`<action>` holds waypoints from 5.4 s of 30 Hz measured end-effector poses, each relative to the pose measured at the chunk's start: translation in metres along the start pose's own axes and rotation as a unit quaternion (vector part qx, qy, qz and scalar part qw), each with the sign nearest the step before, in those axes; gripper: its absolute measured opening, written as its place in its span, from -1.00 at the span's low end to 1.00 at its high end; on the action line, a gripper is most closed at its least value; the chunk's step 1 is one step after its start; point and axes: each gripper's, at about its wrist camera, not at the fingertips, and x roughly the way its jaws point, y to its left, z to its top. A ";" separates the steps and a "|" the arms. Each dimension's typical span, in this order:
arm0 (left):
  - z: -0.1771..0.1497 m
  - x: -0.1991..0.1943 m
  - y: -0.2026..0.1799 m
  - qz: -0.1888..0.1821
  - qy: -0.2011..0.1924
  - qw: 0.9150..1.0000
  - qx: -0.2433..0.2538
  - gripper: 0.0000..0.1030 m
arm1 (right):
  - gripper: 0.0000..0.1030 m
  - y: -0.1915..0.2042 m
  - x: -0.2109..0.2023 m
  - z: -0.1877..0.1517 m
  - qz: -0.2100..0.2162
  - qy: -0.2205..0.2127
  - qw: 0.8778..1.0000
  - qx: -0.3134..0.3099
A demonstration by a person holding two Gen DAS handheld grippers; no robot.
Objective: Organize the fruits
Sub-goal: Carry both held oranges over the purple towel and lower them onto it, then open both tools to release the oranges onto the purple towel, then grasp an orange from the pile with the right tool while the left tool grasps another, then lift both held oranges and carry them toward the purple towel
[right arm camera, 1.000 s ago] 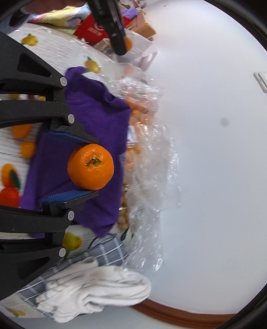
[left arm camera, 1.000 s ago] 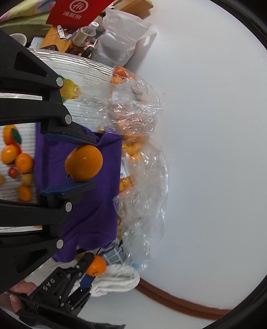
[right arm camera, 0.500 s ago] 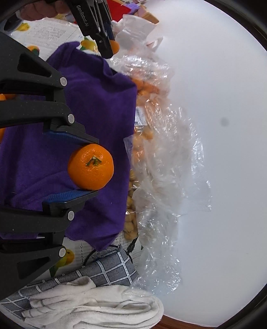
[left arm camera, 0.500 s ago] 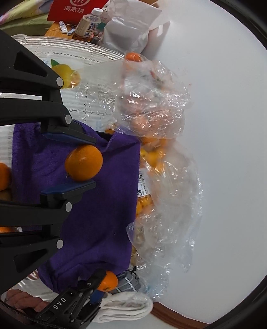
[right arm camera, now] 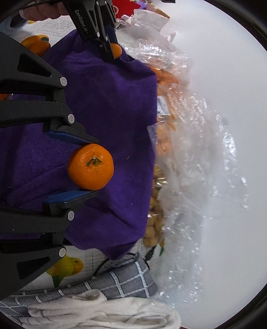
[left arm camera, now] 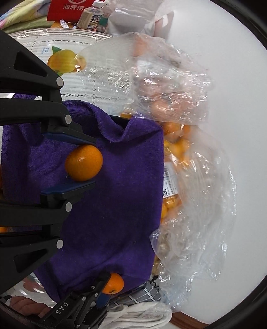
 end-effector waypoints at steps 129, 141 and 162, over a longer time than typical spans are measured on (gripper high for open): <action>-0.164 -0.073 0.019 -0.085 -0.051 0.995 -0.027 -0.34 | -0.38 0.039 -0.070 -0.156 -0.011 -0.015 0.999 -0.036; -0.165 -0.079 0.021 -0.058 -0.073 0.995 -0.031 -0.36 | -0.38 0.031 -0.074 -0.155 -0.001 -0.025 0.999 -0.021; -0.166 -0.065 0.015 -0.017 -0.057 0.998 -0.017 -0.32 | -0.37 0.029 -0.069 -0.154 -0.014 -0.008 1.000 -0.021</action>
